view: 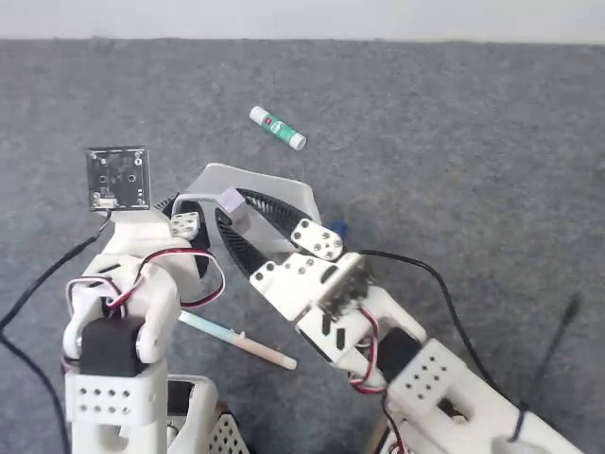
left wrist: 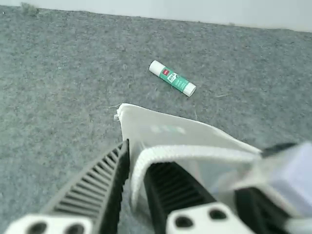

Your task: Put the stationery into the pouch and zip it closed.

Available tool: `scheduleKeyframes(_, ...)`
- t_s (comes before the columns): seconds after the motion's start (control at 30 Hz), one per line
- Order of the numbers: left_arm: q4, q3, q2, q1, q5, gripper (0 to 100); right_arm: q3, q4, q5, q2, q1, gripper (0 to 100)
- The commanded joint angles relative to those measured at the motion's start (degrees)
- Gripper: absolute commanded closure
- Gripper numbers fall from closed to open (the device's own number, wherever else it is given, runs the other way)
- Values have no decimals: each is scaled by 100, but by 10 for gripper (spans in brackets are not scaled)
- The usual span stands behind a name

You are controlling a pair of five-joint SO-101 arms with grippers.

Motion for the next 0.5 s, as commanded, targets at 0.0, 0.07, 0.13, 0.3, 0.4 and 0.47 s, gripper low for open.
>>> scheduleKeyframes(0.0, 44, -356, 18, 9, 79, 991, -105, -690, 273, 567, 224, 993)
scheduleKeyframes(0.07, 44, -347, 26, -97, 79, 991, -53, -954, 440, 848, 286, 993)
scheduleKeyframes(0.13, 44, -347, 26, -255, 79, 991, -53, -1051, 624, 1051, 286, 993)
scheduleKeyframes(0.3, 44, -330, 26, -334, 79, 991, -44, -1033, 765, 1130, 268, 991)
scheduleKeyframes(0.4, 44, -330, 35, -334, 79, 991, 35, -1015, 765, 1015, 259, 987)
scheduleKeyframes(0.47, 44, -330, 35, -334, 79, 991, 88, -901, 765, 901, 189, 935)
